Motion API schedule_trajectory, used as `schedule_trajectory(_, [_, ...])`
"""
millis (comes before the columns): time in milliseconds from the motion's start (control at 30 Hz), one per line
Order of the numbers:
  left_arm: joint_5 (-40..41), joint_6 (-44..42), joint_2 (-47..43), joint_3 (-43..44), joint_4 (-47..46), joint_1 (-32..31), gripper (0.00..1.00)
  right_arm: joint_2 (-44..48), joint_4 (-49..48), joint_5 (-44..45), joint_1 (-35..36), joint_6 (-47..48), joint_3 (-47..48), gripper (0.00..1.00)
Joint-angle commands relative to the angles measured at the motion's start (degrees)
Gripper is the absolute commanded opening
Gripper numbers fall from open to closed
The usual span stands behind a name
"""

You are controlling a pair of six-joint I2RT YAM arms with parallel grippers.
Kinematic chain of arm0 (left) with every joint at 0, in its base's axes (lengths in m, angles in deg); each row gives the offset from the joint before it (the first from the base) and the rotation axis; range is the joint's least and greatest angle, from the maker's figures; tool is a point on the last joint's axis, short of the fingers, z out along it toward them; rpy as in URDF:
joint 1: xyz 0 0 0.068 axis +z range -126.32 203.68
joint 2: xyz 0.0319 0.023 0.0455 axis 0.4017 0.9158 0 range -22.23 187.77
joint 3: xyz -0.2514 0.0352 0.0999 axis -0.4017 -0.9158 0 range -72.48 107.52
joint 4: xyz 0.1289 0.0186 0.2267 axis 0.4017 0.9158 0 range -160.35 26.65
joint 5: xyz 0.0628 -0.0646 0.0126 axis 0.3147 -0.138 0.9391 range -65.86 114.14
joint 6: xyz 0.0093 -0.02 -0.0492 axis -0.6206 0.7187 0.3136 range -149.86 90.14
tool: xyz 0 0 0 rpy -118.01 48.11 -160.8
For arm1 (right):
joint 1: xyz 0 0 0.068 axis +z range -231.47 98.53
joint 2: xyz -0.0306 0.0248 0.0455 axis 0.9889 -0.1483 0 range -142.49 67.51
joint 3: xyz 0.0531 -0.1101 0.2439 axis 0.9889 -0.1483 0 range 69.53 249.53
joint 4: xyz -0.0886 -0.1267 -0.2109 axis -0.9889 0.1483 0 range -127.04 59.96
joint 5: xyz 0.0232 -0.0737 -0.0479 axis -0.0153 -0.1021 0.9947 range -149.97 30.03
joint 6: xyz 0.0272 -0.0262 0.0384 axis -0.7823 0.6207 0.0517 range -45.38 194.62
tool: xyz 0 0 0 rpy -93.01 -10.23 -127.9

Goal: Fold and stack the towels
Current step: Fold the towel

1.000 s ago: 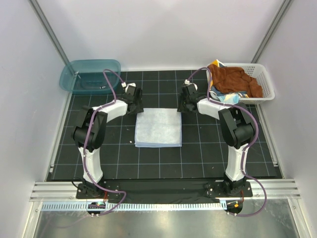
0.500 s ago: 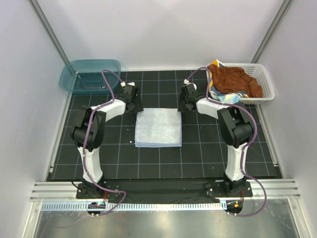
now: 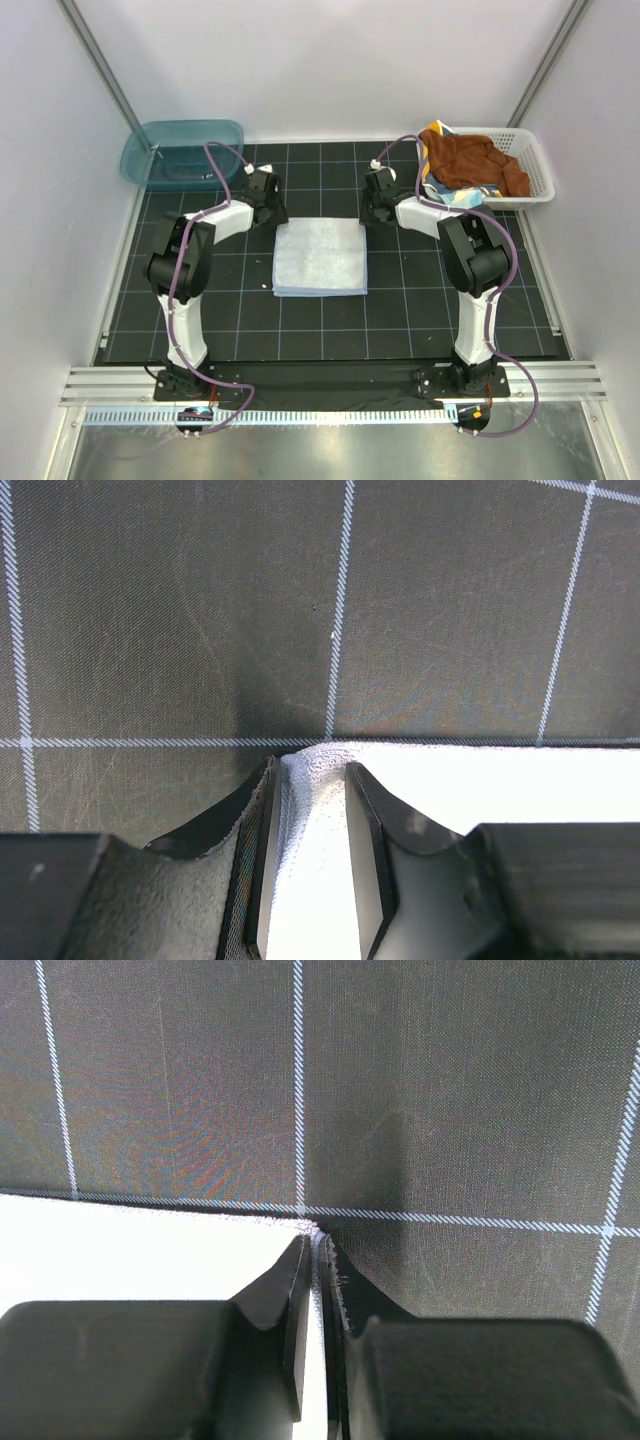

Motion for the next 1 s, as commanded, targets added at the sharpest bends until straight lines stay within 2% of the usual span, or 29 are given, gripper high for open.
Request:
schedule_trajectory(0, [-1.2, 1.0, 1.8, -1.4, -1.3, 0.2, 0.35, -1.6, 0.3, -0.1, 0.2, 0.7, 0.9, 0.13])
schedule_trajectory(267, [-0.2, 1.8, 0.7, -2.8, -4.5, 0.2, 0.24, -0.6, -1.7, -0.1, -0.2, 1.3, 0.9, 0.09])
schedule_trajectory(433, [1.2, 3.2, -1.2, -3.8, -7.7, 0.5, 0.22, 0.3, -3.4, -0.5, -0.7, 1.7, 0.7, 0.08])
schedule_trajectory(567, [0.9, 3.2, -1.6, -3.5, -8.1, 0.8, 0.15, 1.2, -4.7, -0.5, -0.8, 2.1, 0.2, 0.07])
schedule_trajectory(733, [0.0, 3.5, -2.2, -4.2, -9.6, 1.2, 0.13, 1.9, -7.3, -1.0, -1.1, 1.4, -0.9, 0.06])
schedule_trajectory(967, [-1.0, 4.0, -2.7, -5.3, -12.4, 1.3, 0.04, 2.8, -11.3, -1.3, -1.1, 0.8, -2.8, 0.05])
